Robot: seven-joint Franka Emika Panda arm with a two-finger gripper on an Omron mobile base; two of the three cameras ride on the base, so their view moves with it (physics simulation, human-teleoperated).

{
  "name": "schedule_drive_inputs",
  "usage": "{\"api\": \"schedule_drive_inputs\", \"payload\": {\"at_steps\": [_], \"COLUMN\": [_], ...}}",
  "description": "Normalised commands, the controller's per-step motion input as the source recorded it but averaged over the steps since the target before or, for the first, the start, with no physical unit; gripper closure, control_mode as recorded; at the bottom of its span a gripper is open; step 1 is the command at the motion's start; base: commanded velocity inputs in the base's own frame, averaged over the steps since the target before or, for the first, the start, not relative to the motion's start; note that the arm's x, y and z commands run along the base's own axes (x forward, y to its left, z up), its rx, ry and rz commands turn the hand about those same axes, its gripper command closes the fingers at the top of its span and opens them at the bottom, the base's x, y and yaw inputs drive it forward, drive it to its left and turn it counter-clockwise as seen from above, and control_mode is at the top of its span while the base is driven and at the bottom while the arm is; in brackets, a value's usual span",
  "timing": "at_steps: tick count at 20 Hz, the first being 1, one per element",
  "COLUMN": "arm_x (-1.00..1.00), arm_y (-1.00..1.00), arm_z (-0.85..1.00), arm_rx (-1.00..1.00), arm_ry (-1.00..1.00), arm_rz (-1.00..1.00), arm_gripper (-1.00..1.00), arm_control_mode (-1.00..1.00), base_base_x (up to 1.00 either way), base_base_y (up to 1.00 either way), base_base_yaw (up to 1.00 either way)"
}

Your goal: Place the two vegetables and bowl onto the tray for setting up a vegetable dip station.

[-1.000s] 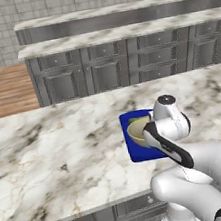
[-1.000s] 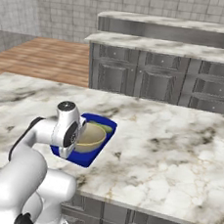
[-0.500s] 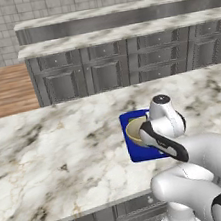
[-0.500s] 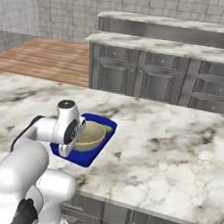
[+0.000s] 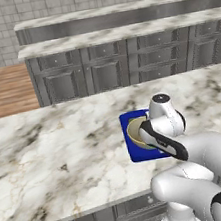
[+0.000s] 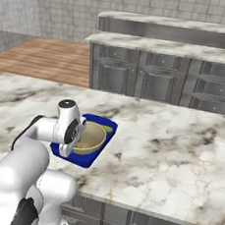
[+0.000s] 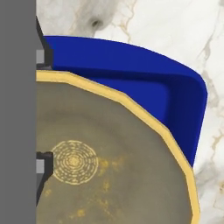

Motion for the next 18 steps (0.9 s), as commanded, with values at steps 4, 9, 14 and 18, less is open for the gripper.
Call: {"api": "schedule_drive_inputs", "payload": {"at_steps": [4, 9, 14, 18], "arm_x": [0.00, -0.02, -0.23, -0.53], "arm_y": [-0.01, -0.01, -0.09, -0.20], "arm_z": [0.22, 0.50, 0.53, 0.41], "arm_rx": [0.00, 0.00, 0.00, 0.00], "arm_ry": [0.00, 0.00, 0.00, 0.00], "arm_rz": [0.00, 0.00, 0.00, 0.00], "arm_gripper": [-1.00, -1.00, -1.00, -1.00], "arm_control_mode": [-1.00, -1.00, -1.00, -1.00], "base_base_x": [0.00, 0.00, 0.00, 0.00], "base_base_y": [0.00, 0.00, 0.00, 0.00], "base_base_yaw": [0.00, 0.00, 0.00, 0.00]}}
